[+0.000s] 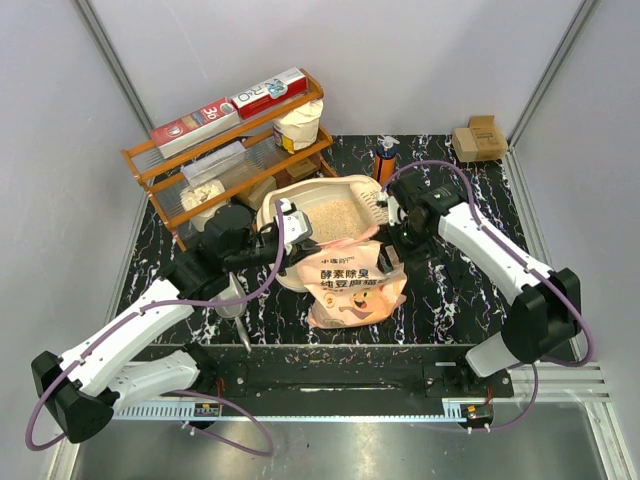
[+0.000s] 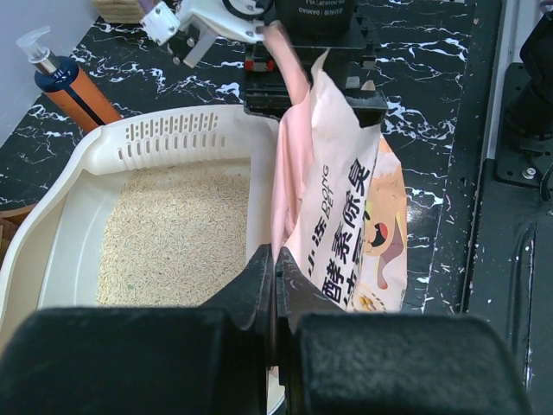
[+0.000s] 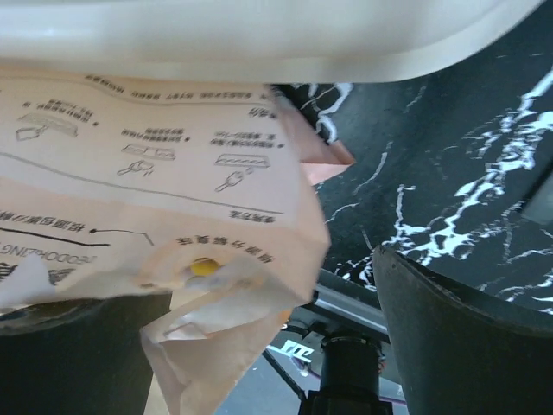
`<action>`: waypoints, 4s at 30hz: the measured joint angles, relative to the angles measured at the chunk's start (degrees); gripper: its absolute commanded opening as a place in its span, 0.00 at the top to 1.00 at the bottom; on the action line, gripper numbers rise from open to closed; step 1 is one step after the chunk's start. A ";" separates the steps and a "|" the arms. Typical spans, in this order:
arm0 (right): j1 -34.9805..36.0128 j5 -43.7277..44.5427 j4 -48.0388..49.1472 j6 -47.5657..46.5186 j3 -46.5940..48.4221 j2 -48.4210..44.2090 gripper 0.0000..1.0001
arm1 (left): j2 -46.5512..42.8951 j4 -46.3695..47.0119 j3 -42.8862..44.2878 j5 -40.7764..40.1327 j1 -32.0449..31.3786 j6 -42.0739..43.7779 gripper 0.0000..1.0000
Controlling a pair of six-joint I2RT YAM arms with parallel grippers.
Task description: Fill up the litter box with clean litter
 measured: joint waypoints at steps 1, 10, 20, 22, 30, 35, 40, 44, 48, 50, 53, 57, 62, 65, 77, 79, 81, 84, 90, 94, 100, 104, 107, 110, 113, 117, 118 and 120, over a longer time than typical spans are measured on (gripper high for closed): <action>-0.33 1.18 -0.33 0.11 0.42 0.28 0.00 | 0.00 0.00 0.00 -0.02 0.00 0.02 1.00; -11.17 5.79 -3.69 -2.08 4.98 -0.46 0.19 | 0.00 0.59 0.00 -0.50 0.22 0.92 1.00; -11.76 -7.45 -4.83 -4.55 2.75 -3.37 0.70 | 0.87 0.83 0.33 1.70 0.22 0.44 0.43; -11.74 -9.09 -5.05 -5.18 2.80 -3.34 0.76 | 1.95 0.96 1.16 2.45 -0.02 0.50 0.38; -10.27 -10.69 -5.07 -7.02 5.27 -3.30 1.00 | 10.91 -0.22 6.34 3.45 -2.89 3.98 0.35; -9.97 -10.43 -5.03 -8.85 5.49 -3.41 1.00 | 14.91 -2.08 7.91 2.08 -3.17 5.14 0.28; -9.86 -10.10 -4.83 -10.23 5.49 -5.11 1.00 | 14.80 -2.43 9.42 -0.57 -3.15 5.84 0.14; -9.53 -10.01 -4.79 -11.08 5.11 -6.91 1.00 | 13.05 -3.08 10.99 -0.85 -3.15 7.08 0.09; -9.53 -9.55 -4.48 -11.26 4.42 -7.85 1.00 | 15.65 -9.38 19.21 1.31 -2.38 9.68 0.01; -9.53 -9.27 -4.37 -11.26 4.33 -7.98 1.00 | 18.95 -13.18 24.52 3.63 -1.55 10.91 0.01; -9.53 -9.01 -4.24 -11.50 4.33 -8.02 1.00 | 24.44 -17.68 28.92 6.43 -0.83 11.85 0.02; -9.53 -8.98 -4.15 -11.63 4.33 -8.04 1.00 | 31.06 -23.30 29.77 8.07 -0.70 12.28 0.09; -9.53 -8.98 -3.87 -11.65 4.33 -8.04 1.00 | 37.09 -27.71 30.47 7.98 -0.44 12.11 0.30; -9.53 -8.98 -3.58 -11.65 4.28 -8.07 1.00 | 38.10 -29.24 31.17 8.55 0.59 11.67 0.55; -9.51 -5.38 -2.89 -11.39 3.69 -8.37 1.00 | 37.16 -33.64 35.08 17.09 3.54 9.33 1.00; -9.49 -3.48 -2.73 -11.30 3.69 -8.37 0.96 | 35.01 -33.05 35.04 17.42 3.56 7.87 1.00; -9.46 -2.56 -1.55 -11.19 3.76 -8.37 0.87 | 31.01 -30.56 33.62 17.55 3.48 5.64 1.00; -9.42 -3.17 -0.55 -11.04 4.79 -8.35 0.49 | 25.38 -28.76 29.24 17.18 1.88 3.26 1.00; -9.31 -4.87 -0.83 -11.69 5.42 -7.37 0.30 | 23.06 -26.12 25.90 16.72 1.70 0.70 1.00; -7.32 -5.11 -0.76 -11.10 5.29 -5.75 0.25 | 23.06 -25.20 25.57 16.63 1.66 -0.22 1.00; -6.05 -5.60 -0.76 -7.37 4.87 -3.04 0.19 | 23.06 -24.63 25.55 15.93 0.96 -0.42 1.00; -6.40 -1.33 -1.16 -4.50 4.79 -1.57 0.16 | 23.06 -24.44 25.55 15.19 0.76 -0.35 1.00; -9.29 1.29 -2.82 -3.63 4.07 -0.79 0.16 | 23.06 -24.41 25.55 14.51 0.76 0.09 1.00; -13.79 0.37 -5.03 -3.76 4.13 -0.07 0.13 | 23.19 -23.08 25.55 12.90 0.31 0.98 1.00; -14.53 0.22 -7.34 -6.23 6.16 0.79 0.16 | 23.19 -22.88 25.55 12.07 -0.28 1.66 1.00; -14.82 -0.81 -9.81 -9.88 10.73 2.80 0.17 | 23.19 -22.93 25.55 11.85 -0.28 2.10 0.70; -14.93 -1.29 -10.08 -10.49 11.67 3.06 0.17 | 23.17 -22.75 25.55 11.87 -0.22 2.19 0.64; -15.52 -2.23 -10.23 -11.63 14.19 3.30 0.15 | 22.62 -22.01 25.55 11.87 0.15 2.08 0.42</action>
